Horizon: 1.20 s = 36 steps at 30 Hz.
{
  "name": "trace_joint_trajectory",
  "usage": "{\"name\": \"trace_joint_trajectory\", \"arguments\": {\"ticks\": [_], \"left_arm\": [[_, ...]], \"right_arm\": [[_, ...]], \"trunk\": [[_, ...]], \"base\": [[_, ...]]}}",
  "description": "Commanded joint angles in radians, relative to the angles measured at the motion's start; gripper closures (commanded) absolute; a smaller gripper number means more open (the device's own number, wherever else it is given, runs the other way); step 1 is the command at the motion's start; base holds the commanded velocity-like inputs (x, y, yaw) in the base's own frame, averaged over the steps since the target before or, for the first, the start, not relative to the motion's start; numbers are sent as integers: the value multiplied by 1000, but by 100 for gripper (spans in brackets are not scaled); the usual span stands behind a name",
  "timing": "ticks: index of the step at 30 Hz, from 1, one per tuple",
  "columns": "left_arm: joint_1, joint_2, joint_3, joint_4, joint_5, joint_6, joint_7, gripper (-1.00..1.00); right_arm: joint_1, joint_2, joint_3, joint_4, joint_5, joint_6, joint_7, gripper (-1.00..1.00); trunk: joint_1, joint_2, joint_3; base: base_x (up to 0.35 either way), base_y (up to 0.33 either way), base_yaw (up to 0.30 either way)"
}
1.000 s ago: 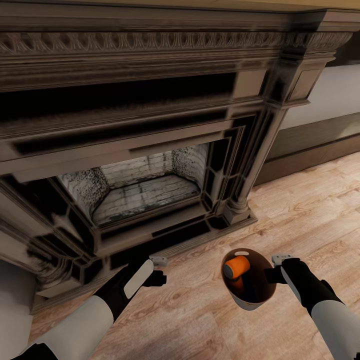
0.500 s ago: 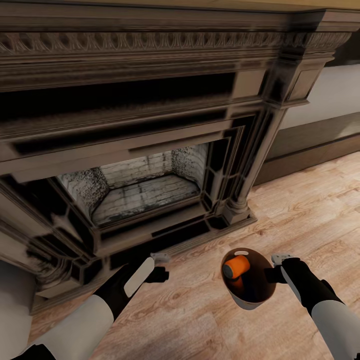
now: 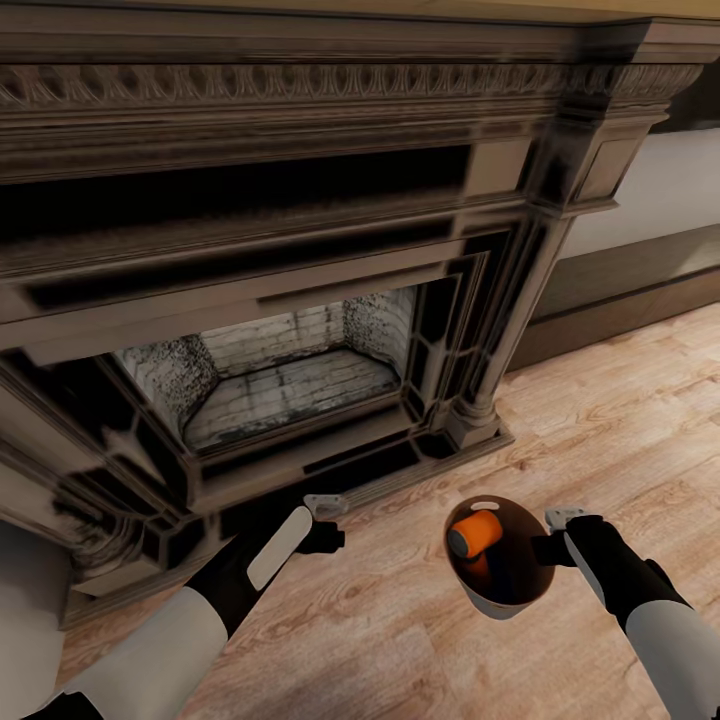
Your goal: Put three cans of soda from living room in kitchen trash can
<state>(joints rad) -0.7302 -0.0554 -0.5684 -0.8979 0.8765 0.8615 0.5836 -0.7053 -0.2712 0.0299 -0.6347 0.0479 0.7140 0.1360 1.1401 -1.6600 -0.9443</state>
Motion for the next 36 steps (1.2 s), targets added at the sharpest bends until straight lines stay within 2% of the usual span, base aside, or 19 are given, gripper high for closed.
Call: {"name": "trace_joint_trajectory", "arguments": {"ticks": [1, 7, 10, 14, 18, 27, 36], "left_arm": [[0, 0, 0, -1, 0, 0, -1, -100], [0, 0, 1, -4, 1, 1, -4, -100], [0, 0, 1, -4, 1, 1, -5, -100], [0, 0, 1, -4, 1, 1, -5, -100], [0, 0, 2, -4, 1, 1, -7, -100], [0, 0, 1, -4, 1, 1, -10, -100], [0, 0, -1, -4, 1, 1, -10, -100]], "right_arm": [[0, 0, -1, 0, -9, 0, 6, 100], [0, -10, -3, 0, -11, -3, 11, 100], [0, -24, -4, 0, -12, -3, 42, 100], [0, -63, -5, 1, -13, -3, 135, 100], [0, -79, -5, 2, -13, -2, 173, 100], [0, -83, -4, 54, -7, -9, 174, 100], [-2, -77, -4, 193, -10, -80, 73, 100]], "trunk": [[0, 0, 0], [0, 0, 0], [0, 0, 0], [0, 0, 0], [0, 0, 0], [0, 0, 0], [0, 0, 0]], "base": [[0, 0, 0], [0, 0, 0], [0, 0, 0], [0, 0, 0], [0, 0, 0], [0, 0, 0], [0, 0, 0]]}}
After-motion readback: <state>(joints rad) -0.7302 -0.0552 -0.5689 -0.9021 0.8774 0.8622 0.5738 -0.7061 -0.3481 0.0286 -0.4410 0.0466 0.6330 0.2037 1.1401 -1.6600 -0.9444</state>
